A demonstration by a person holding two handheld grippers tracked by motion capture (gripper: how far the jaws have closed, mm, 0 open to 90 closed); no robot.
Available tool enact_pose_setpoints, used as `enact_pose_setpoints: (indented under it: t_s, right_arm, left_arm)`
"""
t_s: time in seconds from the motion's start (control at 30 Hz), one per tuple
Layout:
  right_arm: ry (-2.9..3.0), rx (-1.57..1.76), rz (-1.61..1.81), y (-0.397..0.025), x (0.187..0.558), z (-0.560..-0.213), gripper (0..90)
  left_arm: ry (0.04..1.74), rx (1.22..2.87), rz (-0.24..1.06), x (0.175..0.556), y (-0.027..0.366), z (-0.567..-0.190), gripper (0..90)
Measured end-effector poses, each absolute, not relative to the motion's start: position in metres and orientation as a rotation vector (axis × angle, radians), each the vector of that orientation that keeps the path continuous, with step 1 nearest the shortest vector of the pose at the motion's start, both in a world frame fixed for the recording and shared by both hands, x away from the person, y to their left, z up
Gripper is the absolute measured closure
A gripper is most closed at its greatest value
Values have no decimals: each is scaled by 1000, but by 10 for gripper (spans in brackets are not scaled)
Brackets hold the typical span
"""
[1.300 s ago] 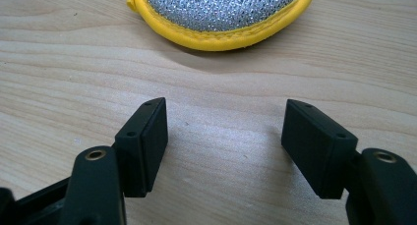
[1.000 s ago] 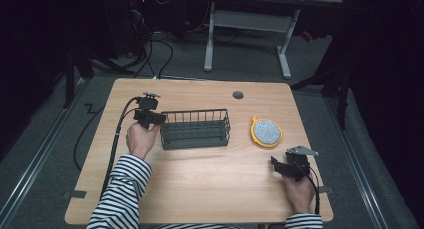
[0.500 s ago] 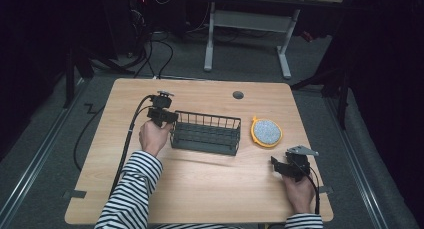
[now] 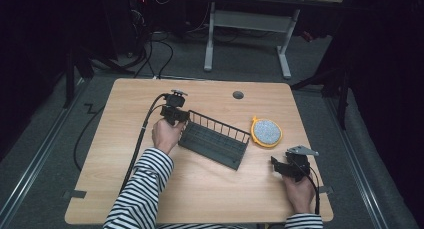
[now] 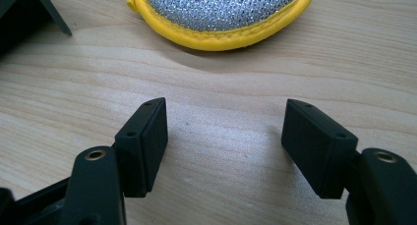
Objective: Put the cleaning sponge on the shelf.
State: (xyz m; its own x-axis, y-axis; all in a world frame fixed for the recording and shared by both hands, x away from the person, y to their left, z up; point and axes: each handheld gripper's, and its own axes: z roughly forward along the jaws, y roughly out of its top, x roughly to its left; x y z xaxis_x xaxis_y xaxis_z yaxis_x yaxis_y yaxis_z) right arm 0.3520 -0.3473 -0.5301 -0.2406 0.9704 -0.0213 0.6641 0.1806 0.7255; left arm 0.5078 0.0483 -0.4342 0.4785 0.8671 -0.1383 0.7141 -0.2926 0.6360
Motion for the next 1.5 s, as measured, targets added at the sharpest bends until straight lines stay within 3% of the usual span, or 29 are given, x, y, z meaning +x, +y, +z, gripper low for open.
enact_pose_setpoints:
  t_s: [0.43, 0.47, 0.5, 0.57, 0.7, 0.83, 1.1, 1.5]
  right_arm:
    - [1976, 1531, 830, -347, 352, -530, 344]
    - [1976, 1532, 830, -347, 352, -530, 344]
    - [1976, 1532, 830, -347, 352, -530, 344]
    - [1976, 1532, 831, -347, 352, -530, 344]
    - [1976, 1532, 831, -347, 352, -530, 344]
    - [1976, 1532, 832, -347, 352, -530, 344]
    - [1976, 1533, 831, -347, 352, -530, 346]
    - [1975, 1535, 836, -348, 353, -530, 356]
  left_arm:
    - [1284, 2091, 294, 508, 46, -435, 827]
    - [1281, 2089, 291, 508, 46, -435, 796]
    - [1274, 2080, 287, 507, 46, -433, 666]
    - [1272, 2067, 283, 506, 47, -432, 513]
    - [1241, 1970, 260, 499, 61, -421, 386]
    - [1216, 1943, 264, 490, 74, -415, 347]
    - [1213, 1867, 311, 462, 118, -412, 353]
    - [1277, 1898, 364, 420, 159, -462, 354]
